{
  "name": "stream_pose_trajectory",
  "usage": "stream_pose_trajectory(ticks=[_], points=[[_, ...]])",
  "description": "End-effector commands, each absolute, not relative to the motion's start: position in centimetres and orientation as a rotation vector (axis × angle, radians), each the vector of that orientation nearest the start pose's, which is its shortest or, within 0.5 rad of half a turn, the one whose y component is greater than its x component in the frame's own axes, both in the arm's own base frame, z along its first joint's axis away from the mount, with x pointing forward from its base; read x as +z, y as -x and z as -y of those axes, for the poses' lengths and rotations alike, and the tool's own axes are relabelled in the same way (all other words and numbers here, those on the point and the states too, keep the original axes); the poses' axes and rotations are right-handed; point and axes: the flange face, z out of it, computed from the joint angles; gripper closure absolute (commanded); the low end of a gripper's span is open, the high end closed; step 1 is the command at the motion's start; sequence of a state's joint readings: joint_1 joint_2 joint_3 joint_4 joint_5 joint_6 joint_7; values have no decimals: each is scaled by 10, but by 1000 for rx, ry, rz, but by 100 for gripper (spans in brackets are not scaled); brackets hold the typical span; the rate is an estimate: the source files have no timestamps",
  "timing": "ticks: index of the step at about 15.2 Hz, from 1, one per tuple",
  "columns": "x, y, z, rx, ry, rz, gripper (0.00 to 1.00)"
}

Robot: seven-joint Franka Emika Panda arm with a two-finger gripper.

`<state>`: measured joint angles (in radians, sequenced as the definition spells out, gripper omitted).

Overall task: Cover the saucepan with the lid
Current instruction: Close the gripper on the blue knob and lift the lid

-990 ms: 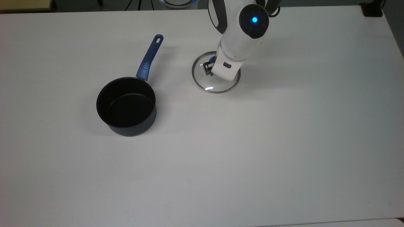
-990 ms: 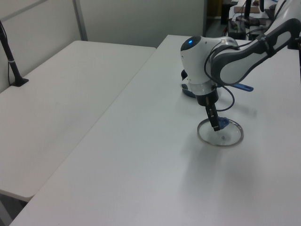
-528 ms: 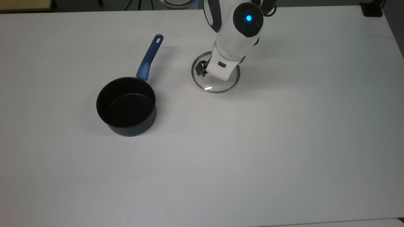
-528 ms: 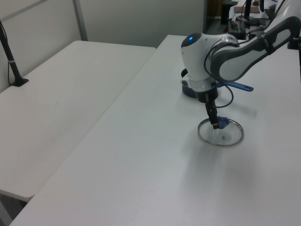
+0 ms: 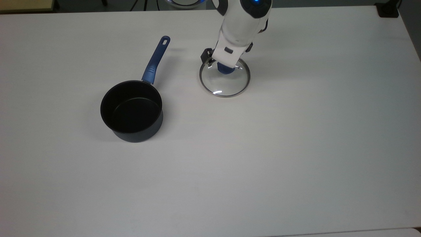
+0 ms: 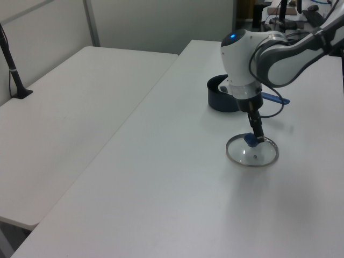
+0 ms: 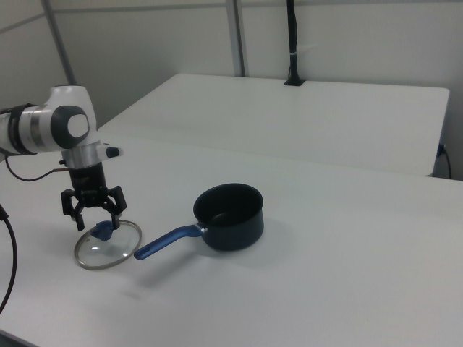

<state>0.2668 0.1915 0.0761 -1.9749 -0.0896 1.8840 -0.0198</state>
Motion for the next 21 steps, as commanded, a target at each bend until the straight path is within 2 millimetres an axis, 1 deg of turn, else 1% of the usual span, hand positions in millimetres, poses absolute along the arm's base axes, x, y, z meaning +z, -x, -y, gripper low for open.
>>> stream_pose_trajectory(ticks=[1, 3, 4, 7, 8, 11, 13, 15, 18, 21], points=[[344, -512, -187, 338, 3177, 639, 3], [342, -513, -186, 328, 3180, 623, 7], [342, -514, -187, 322, 3180, 621, 7], [344, -523, -189, 218, 3194, 534, 7], [342, -523, -189, 220, 3194, 531, 7], [340, -524, -189, 223, 3194, 529, 21], [339, -523, -190, 225, 3194, 532, 26], [336, -523, -190, 233, 3193, 532, 33], [335, -524, -188, 236, 3194, 525, 38], [335, -526, -183, 234, 3194, 515, 47]])
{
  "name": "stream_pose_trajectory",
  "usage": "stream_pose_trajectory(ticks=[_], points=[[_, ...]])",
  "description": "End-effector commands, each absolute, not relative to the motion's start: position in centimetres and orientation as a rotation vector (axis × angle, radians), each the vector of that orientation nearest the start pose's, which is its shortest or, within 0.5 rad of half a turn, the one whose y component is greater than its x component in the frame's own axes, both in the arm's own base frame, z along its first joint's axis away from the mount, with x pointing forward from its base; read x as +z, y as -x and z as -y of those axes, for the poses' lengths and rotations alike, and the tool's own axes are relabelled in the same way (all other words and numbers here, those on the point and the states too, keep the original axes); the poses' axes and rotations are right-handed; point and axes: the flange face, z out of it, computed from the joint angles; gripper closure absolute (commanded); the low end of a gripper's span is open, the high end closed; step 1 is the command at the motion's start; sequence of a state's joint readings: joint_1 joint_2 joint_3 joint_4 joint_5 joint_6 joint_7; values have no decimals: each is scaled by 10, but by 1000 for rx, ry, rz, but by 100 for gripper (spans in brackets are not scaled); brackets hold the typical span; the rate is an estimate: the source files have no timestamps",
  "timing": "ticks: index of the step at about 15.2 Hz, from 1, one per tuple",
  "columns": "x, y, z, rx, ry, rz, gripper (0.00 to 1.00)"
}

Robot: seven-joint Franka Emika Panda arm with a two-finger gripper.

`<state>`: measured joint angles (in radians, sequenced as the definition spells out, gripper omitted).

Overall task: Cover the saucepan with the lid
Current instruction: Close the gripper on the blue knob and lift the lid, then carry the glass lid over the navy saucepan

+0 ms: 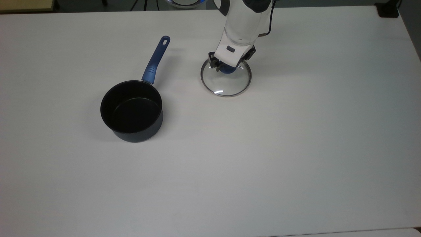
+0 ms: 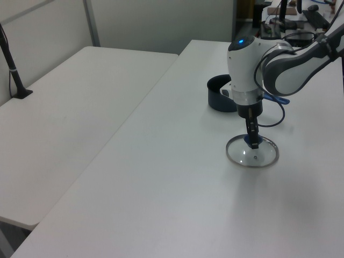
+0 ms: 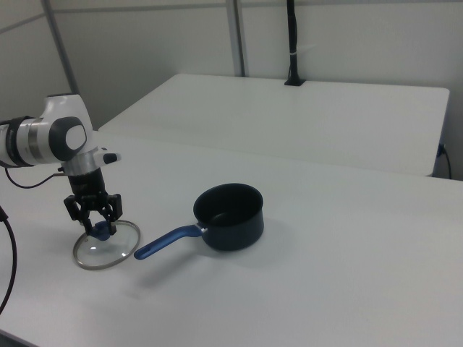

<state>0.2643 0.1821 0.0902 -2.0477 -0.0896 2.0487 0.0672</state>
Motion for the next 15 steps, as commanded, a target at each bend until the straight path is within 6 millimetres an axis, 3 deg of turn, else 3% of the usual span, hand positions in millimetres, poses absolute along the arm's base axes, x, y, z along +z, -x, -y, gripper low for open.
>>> stream_pose_trajectory(ticks=[1, 6, 15], points=[[340, -530, -183, 217, 3194, 512, 49], [349, -533, -182, 193, 3193, 502, 53], [422, -554, -180, 178, 3166, 438, 53]])
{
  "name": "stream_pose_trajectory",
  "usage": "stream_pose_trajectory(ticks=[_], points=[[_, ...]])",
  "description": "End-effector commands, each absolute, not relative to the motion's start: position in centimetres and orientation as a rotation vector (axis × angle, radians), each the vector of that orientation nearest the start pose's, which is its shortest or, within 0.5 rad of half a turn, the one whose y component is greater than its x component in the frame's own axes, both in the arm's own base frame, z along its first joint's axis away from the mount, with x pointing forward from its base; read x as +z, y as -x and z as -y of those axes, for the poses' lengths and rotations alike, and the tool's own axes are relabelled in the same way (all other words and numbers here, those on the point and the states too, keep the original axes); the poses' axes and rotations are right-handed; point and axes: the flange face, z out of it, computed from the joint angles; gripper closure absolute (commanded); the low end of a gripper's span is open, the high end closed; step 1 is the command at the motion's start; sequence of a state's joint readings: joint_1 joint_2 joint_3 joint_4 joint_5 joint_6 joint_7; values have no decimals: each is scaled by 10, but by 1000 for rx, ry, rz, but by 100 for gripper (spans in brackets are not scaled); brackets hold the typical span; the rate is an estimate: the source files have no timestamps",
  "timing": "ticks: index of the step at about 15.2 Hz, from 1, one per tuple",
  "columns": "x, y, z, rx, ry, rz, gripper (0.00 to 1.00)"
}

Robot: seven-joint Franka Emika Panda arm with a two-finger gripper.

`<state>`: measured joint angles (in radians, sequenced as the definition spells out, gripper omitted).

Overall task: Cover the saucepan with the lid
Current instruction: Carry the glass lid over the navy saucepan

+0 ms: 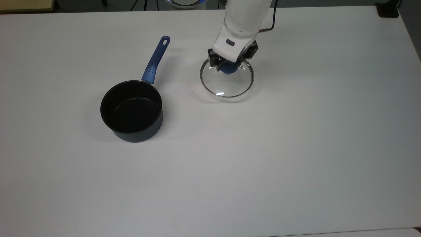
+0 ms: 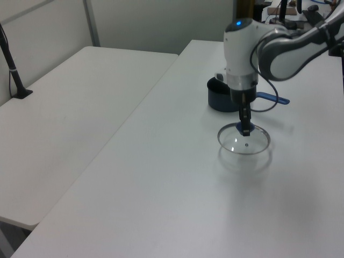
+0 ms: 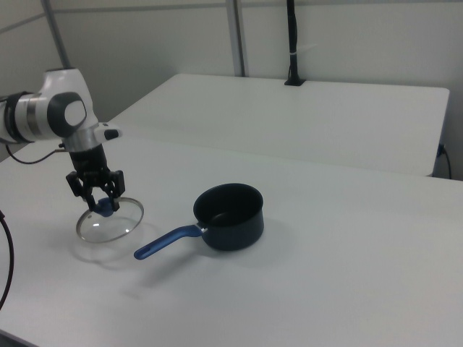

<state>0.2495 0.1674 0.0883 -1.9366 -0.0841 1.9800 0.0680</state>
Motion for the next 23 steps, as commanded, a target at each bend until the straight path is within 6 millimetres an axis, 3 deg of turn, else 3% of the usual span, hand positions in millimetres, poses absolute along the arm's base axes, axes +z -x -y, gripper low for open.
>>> stream_pose_trajectory(ticks=[1, 5, 9, 13, 17, 23], points=[[433, -559, -174, 172, 3155, 419, 53], [484, -583, -137, 105, 3133, 337, 53], [507, -600, -94, 37, 3140, 282, 53], [513, -618, -36, 5, 3153, 230, 53], [502, -637, 21, 14, 3178, 155, 53], [473, -654, 68, 43, 3204, 93, 53]])
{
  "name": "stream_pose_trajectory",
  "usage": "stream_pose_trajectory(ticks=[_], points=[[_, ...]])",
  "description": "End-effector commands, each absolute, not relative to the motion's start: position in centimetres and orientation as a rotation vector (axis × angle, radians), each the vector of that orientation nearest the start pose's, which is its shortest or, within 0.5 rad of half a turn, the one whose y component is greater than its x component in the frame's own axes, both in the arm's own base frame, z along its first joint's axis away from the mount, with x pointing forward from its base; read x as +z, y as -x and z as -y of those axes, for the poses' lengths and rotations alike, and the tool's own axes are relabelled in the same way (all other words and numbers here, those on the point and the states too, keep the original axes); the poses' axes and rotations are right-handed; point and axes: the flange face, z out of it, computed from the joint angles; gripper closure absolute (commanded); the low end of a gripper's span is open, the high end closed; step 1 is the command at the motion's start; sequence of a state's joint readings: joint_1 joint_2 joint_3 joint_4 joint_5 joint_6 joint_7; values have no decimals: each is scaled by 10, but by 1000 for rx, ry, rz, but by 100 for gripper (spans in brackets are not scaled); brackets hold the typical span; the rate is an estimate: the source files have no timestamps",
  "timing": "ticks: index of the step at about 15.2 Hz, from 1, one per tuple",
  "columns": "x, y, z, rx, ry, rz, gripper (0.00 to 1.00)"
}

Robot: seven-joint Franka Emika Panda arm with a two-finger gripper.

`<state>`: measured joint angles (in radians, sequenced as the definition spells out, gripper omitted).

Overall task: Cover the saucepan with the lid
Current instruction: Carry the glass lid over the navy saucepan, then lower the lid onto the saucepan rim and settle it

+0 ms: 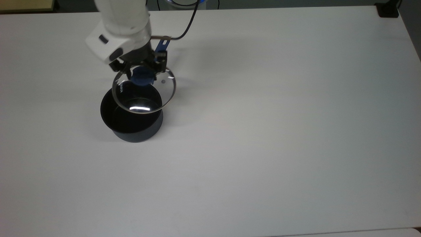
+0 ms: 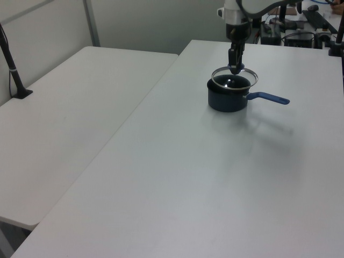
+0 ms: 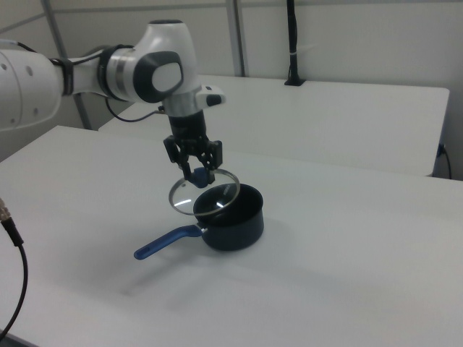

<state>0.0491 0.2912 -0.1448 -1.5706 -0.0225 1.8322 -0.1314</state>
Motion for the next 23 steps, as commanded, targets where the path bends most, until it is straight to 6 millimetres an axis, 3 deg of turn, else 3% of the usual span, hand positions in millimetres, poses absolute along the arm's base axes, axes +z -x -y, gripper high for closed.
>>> stream_pose_trajectory(ticks=[1, 8, 23], points=[[467, -655, 75, 51, 3207, 77, 53], [449, -670, 91, -38, 3223, 20, 53], [432, -674, 88, -21, 3218, 10, 49]])
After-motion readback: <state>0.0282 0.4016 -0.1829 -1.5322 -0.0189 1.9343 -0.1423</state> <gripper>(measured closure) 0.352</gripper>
